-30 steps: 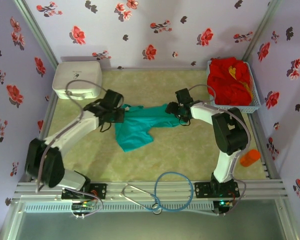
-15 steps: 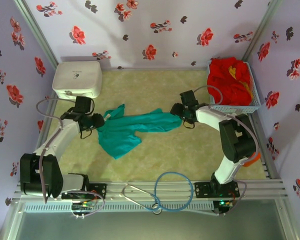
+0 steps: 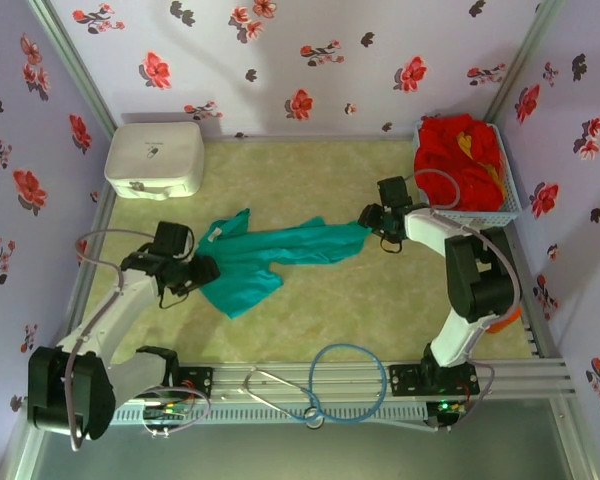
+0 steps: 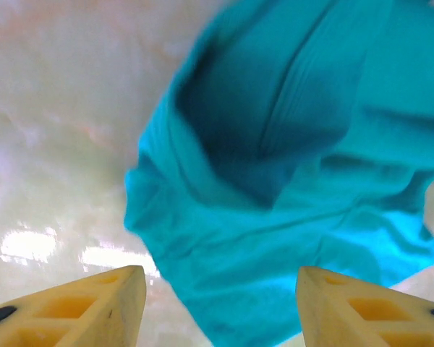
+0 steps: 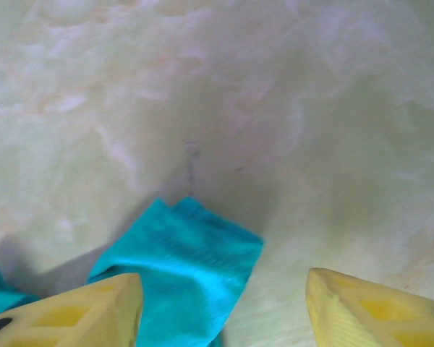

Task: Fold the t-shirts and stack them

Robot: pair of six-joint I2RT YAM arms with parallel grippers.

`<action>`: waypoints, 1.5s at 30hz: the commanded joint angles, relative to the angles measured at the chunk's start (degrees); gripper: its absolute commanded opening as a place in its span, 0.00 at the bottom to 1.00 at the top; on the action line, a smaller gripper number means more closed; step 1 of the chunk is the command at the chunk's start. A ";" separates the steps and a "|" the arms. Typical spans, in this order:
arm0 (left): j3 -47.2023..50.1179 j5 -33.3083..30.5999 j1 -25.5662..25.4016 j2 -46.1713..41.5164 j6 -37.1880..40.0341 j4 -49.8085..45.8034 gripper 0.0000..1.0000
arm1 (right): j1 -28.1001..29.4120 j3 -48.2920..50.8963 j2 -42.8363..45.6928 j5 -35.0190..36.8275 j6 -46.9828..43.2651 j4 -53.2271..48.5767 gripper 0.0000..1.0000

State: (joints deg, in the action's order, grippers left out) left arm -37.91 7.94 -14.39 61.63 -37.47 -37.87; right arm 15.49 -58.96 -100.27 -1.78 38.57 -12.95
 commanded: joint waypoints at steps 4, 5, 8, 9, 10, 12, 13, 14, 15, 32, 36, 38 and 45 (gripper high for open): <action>6.91 1.73 -7.90 -2.10 -11.20 3.50 0.58 | -0.37 -3.89 -4.55 -2.60 -0.40 1.16 0.54; 7.92 1.75 -9.41 -1.64 -12.63 5.34 0.59 | -0.45 -4.13 -4.97 -2.91 -0.26 1.34 0.52; 9.92 1.67 -12.51 0.52 -15.65 9.78 0.59 | -0.68 -4.66 -5.85 -3.83 0.04 1.83 0.42; 10.30 1.64 -13.00 1.25 -16.13 11.05 0.59 | -0.67 -4.69 -5.94 -4.01 0.05 1.88 0.39; 10.55 1.70 -13.71 2.20 -16.69 12.27 0.59 | -0.80 -4.85 -6.01 -4.19 0.08 1.88 0.33; 10.81 1.64 -14.63 3.95 -17.32 14.48 0.59 | -0.96 -4.97 -6.17 -4.56 0.13 1.87 0.22; 10.79 1.61 -15.09 5.01 -17.50 15.46 0.59 | -1.06 -5.10 -6.19 -4.80 0.11 1.74 0.15; 10.63 1.57 -15.45 6.31 -17.55 16.52 0.58 | -1.24 -5.19 -6.08 -4.97 0.20 1.66 0.10; 10.53 1.64 -15.78 7.43 -17.55 17.39 0.58 | -1.42 -5.28 -6.03 -5.01 0.35 1.56 0.05; -10.80 2.76 -8.43 34.89 -5.54 27.22 0.00 | -5.97 -31.40 -12.10 -3.50 3.86 -3.73 0.00; -19.20 3.81 -5.48 38.11 -1.67 23.08 0.00 | -6.43 -41.51 -12.24 -1.24 1.43 -6.97 0.00; -22.39 3.92 -4.63 38.67 0.15 21.12 0.00 | -6.43 -44.10 -10.73 -1.22 -0.53 -8.54 0.00; -23.52 7.01 -0.85 37.41 2.08 19.12 0.00 | -5.26 -27.94 4.30 -3.61 -2.22 -6.87 0.00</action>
State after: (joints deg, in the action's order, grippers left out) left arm -61.36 13.74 -16.34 100.12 -38.22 -17.50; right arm 9.67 -92.71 -102.08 -4.95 38.02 -18.35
